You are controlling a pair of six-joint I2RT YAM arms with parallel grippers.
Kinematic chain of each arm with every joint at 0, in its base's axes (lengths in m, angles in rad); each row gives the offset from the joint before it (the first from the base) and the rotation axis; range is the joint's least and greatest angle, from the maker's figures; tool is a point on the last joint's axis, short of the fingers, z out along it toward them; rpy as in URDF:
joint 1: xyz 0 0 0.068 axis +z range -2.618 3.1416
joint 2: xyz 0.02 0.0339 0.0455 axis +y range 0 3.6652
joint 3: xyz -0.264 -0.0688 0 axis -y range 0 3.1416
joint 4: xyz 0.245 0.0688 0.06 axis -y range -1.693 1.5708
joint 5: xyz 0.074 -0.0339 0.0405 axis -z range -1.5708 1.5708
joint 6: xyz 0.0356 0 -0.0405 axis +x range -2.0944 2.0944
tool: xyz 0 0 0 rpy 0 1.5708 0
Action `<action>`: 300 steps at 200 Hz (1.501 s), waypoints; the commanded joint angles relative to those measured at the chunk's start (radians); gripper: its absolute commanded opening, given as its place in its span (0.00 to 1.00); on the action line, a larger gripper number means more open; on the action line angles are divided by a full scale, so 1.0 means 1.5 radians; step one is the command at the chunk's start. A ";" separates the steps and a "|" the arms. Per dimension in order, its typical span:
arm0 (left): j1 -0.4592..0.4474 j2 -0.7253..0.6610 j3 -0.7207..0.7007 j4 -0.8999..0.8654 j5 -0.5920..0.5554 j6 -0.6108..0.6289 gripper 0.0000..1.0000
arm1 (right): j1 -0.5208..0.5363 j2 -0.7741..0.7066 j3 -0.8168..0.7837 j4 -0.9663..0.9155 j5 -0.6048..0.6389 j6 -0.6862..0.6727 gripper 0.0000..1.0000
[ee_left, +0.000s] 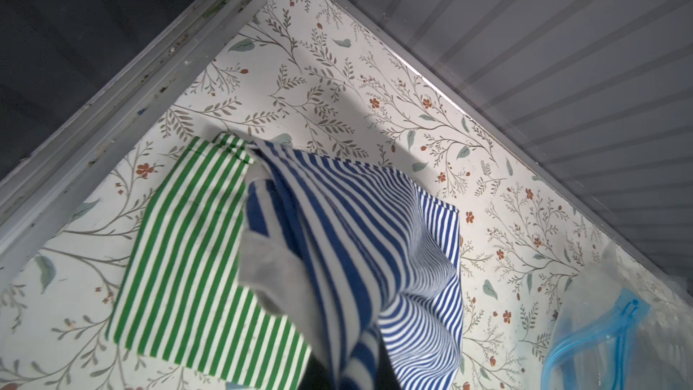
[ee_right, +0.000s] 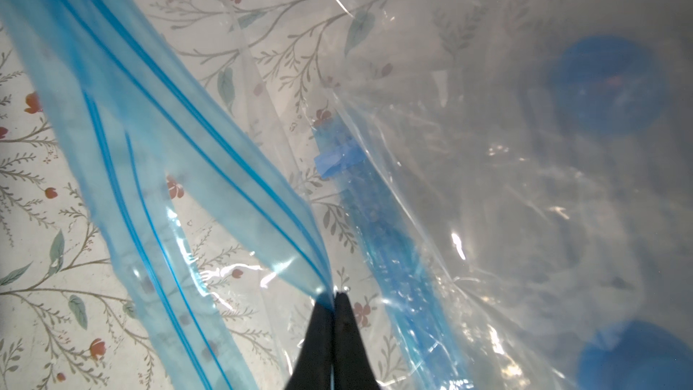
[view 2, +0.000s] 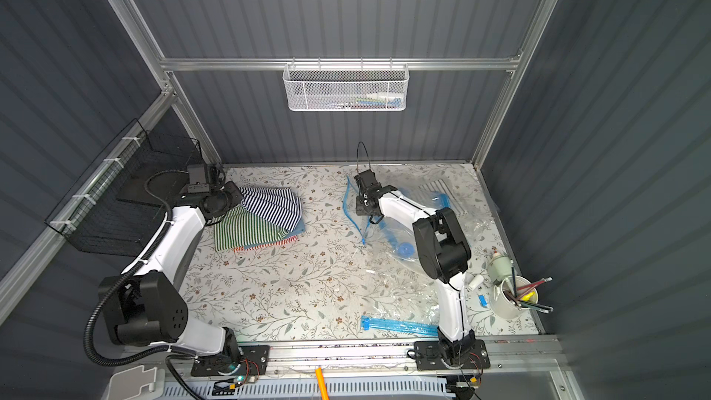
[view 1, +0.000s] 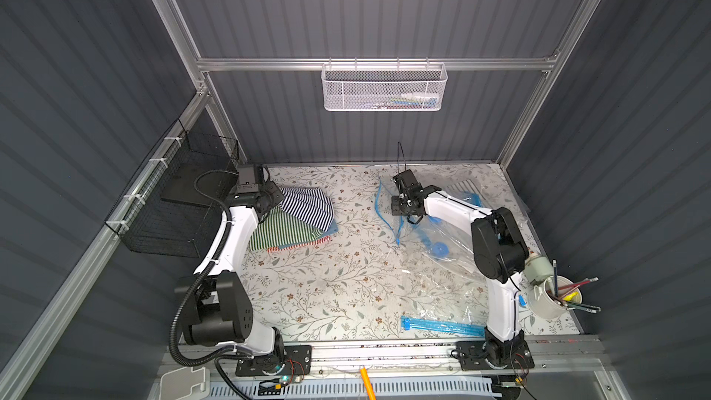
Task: Take the tank top out of the vacuum bag
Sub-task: Place the tank top on the tank top.
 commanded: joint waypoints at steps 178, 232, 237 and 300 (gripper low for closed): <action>0.047 -0.053 -0.128 -0.025 -0.140 0.037 1.00 | -0.002 -0.008 -0.001 -0.012 0.002 -0.016 0.00; -0.017 -0.059 -0.133 0.017 -0.065 0.029 1.00 | -0.003 -0.012 0.010 -0.041 0.039 -0.037 0.00; -0.034 -0.056 -0.127 0.018 -0.070 0.032 1.00 | -0.002 -0.011 0.014 -0.046 0.048 -0.042 0.00; -0.156 -0.042 -0.094 0.065 -0.030 0.011 1.00 | -0.029 -0.058 -0.036 -0.098 0.135 -0.048 0.00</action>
